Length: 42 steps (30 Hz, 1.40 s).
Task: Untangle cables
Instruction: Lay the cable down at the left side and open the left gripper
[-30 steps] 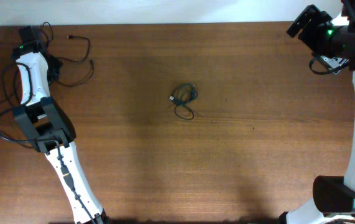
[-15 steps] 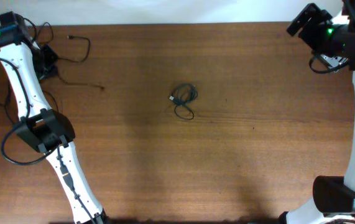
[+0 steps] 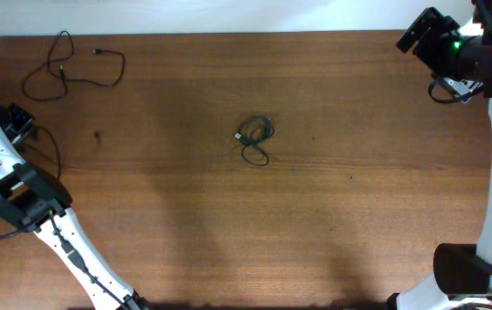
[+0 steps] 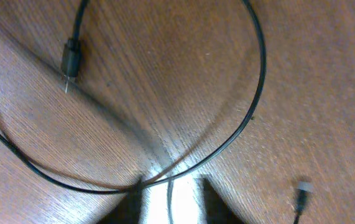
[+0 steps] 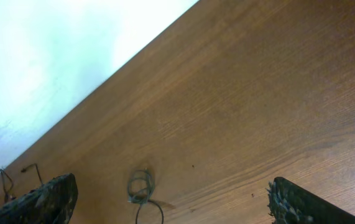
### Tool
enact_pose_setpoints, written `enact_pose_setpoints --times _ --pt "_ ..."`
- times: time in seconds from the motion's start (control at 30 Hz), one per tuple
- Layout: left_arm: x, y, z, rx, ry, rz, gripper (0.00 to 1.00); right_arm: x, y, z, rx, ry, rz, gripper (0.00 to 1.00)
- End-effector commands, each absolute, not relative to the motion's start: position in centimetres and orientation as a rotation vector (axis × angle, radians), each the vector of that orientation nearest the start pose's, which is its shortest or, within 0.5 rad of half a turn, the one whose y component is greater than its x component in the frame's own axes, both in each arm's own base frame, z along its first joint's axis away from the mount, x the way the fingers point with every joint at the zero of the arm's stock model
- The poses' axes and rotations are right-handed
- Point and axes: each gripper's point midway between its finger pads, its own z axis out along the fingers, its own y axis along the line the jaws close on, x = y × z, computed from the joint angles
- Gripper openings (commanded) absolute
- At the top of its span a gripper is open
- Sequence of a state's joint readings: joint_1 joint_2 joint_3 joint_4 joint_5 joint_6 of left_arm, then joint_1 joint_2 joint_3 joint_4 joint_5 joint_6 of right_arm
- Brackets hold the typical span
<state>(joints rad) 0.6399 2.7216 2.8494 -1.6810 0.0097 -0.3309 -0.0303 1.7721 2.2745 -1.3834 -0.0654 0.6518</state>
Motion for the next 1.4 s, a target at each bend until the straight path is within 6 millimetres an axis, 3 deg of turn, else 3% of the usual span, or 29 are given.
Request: enact_pose_setpoints --times 0.0,0.07,0.2,0.3,0.4,0.53,0.7,0.73,0.83,0.87,0.9,0.97,1.03,1.13,1.23,1.27,1.3,1.37 --pt "40.1 30.4 6.2 -1.454 2.765 0.046 0.84 41.6 -0.2 35.5 0.806 2.341 0.356 0.98" --pt "40.4 30.5 6.2 -1.446 2.751 0.036 0.97 41.6 -0.2 35.5 0.805 2.342 0.36 0.98" --pt "40.1 30.5 6.2 -1.491 2.74 0.04 0.98 41.6 -0.2 35.5 0.805 2.341 0.359 0.98" --pt "38.9 33.8 6.4 -1.739 2.535 0.192 0.99 41.6 0.0 35.5 0.802 2.343 0.368 0.98" --pt "38.3 36.5 6.5 -1.783 2.439 0.206 0.99 41.7 0.0 35.6 0.801 2.341 0.368 0.98" --pt "34.9 39.6 6.9 -1.856 2.392 0.392 0.99 41.8 0.0 35.7 0.799 2.336 0.37 0.98" --pt "29.8 43.1 6.9 -2.013 2.301 0.407 1.0 41.8 0.0 35.6 0.799 2.336 0.37 0.98" --pt "28.8 43.5 6.7 -2.045 2.294 0.406 0.91 41.8 0.0 35.7 0.799 2.335 0.37 0.98" --pt "26.9 43.5 5.1 -2.113 2.322 0.397 0.84 41.8 0.0 35.7 0.799 2.335 0.37 0.98" --pt "26.7 43.2 4.1 -2.126 2.344 0.389 0.77 41.8 0.0 35.7 0.799 2.335 0.37 0.98" --pt "27.1 42.8 2.7 -2.076 2.415 0.343 0.77 41.8 0.0 35.7 0.799 2.335 0.37 0.98" --pt "28.8 41.9 0.3 -1.965 2.501 0.163 0.88 41.8 0.0 35.7 0.799 2.335 0.37 0.98" --pt "29.4 41.8 -0.8 -1.957 2.494 0.126 0.88 41.8 0.0 35.7 0.799 2.335 0.37 0.98" --pt "29.8 42.4 -0.8 -1.878 2.523 0.137 0.86 41.8 0.0 35.7 0.799 2.335 0.37 0.98" --pt "30.0 41.9 -0.9 -1.879 2.526 0.091 0.54 41.8 0.0 35.7 0.799 2.335 0.37 0.98" --pt "30.4 41.5 -1.0 -1.877 2.523 0.041 0.33 41.8 0.0 35.7 0.799 2.335 0.37 0.98" --pt "31.2 40.6 -1.2 -1.871 2.515 -0.064 0.21 41.8 0.0 35.7 0.799 2.336 0.37 0.98" --pt "32.2 39.9 -1.2 -1.857 2.495 -0.17 0.13 41.8 0.0 35.7 0.799 2.335 0.37 0.98"
